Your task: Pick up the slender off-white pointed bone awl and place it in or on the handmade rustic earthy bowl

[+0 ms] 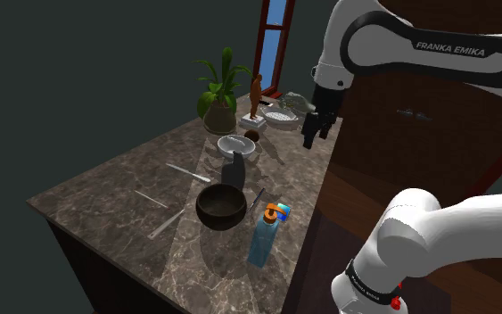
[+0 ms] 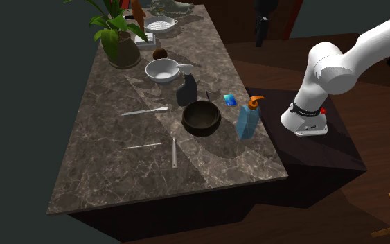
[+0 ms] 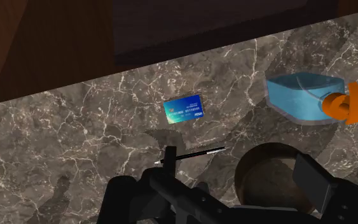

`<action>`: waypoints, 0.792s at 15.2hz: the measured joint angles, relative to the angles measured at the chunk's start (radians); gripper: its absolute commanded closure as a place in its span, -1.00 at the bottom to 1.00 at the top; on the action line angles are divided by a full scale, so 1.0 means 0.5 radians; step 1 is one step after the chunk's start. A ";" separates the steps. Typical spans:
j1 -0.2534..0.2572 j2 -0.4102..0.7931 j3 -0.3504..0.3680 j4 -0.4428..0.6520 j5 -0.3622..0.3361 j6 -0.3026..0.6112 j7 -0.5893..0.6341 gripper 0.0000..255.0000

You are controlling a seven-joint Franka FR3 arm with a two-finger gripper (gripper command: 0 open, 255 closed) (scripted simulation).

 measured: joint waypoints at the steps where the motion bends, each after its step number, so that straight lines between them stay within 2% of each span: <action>1: 0.000 0.000 0.000 0.000 0.000 0.000 0.000 -1.00; 3: -0.003 0.013 0.061 -0.037 0.043 0.044 0.111 -1.00; 8: -0.002 0.070 0.317 -0.169 0.225 0.213 0.570 -1.00; 12: -0.018 0.235 0.513 -0.182 0.349 0.383 0.935 -1.00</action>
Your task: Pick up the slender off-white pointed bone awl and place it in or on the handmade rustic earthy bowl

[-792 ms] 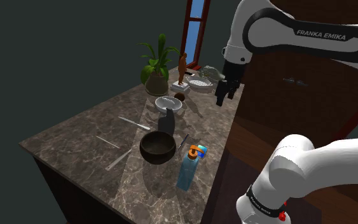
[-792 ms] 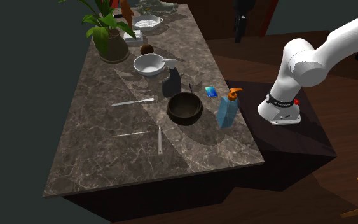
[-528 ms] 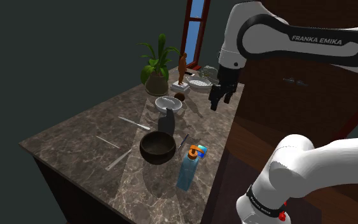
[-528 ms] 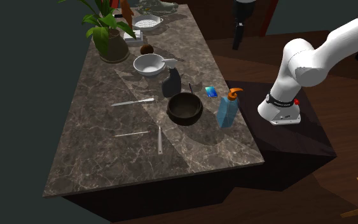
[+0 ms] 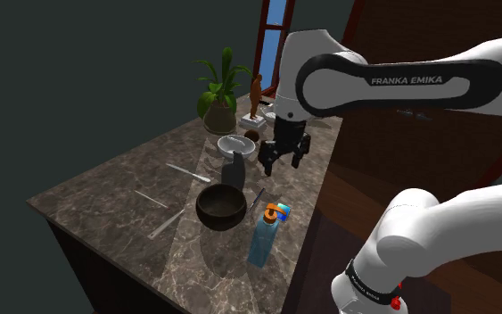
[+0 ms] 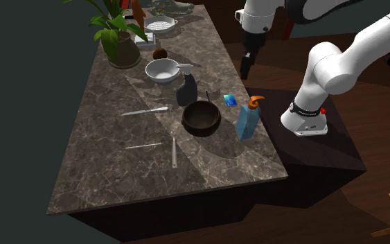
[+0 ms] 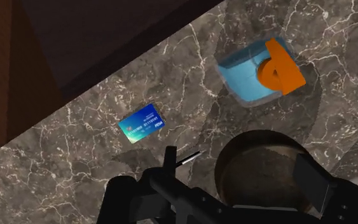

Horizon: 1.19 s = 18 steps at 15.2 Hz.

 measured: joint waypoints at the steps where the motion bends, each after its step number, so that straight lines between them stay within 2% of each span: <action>1: -0.004 0.047 0.050 0.007 0.027 0.039 0.091 -1.00; 4: -0.015 0.195 0.207 0.019 0.104 0.172 0.379 -1.00; 9: -0.080 0.549 0.442 0.135 0.139 0.408 0.848 -1.00; 13: -0.149 0.909 0.613 0.311 0.065 0.576 1.260 -1.00; 18: -0.187 1.355 0.738 0.561 -0.139 0.715 1.799 -1.00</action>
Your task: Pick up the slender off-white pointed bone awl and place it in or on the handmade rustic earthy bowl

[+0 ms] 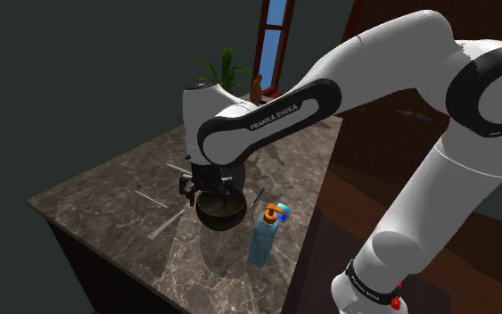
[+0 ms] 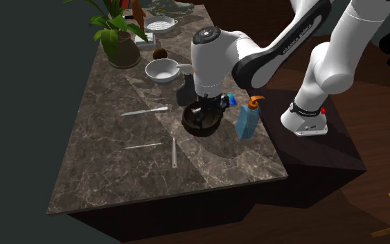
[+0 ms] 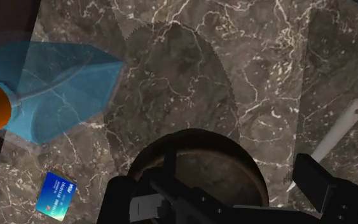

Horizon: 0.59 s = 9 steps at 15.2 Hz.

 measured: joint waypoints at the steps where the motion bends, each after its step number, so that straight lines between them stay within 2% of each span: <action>1: 0.004 0.100 0.009 0.058 -0.056 0.026 0.110 -1.00; 5: 0.064 0.478 -0.024 0.329 -0.270 0.067 0.509 -1.00; 9: 0.185 0.840 -0.120 0.652 -0.430 0.058 0.851 -1.00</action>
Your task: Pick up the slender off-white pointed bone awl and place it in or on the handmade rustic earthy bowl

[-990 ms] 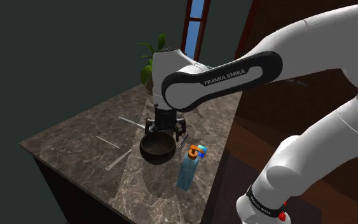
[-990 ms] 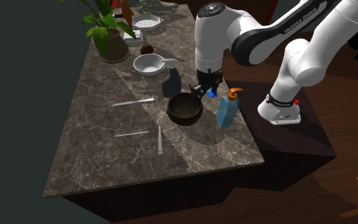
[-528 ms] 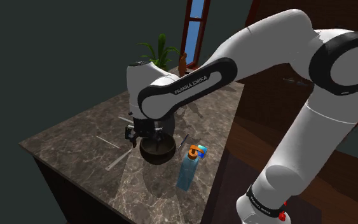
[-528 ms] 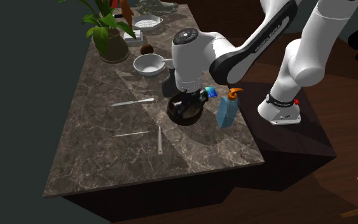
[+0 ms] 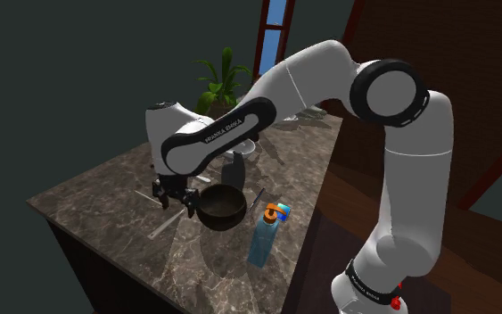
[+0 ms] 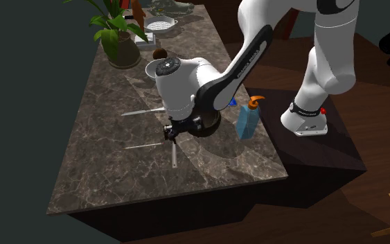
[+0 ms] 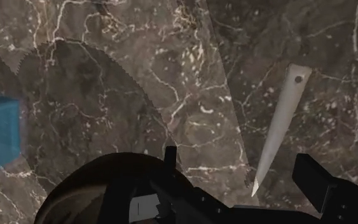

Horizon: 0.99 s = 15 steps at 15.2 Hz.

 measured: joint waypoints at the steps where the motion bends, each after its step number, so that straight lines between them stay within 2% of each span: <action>1: 0.026 0.074 -0.027 0.071 -0.023 -0.004 0.068 -1.00; 4: 0.122 0.323 -0.113 0.343 -0.083 -0.038 0.262 -1.00; 6: 0.151 0.431 -0.157 0.442 -0.103 -0.031 0.333 -1.00; 15: 0.189 0.576 -0.205 0.461 -0.153 0.091 0.386 -1.00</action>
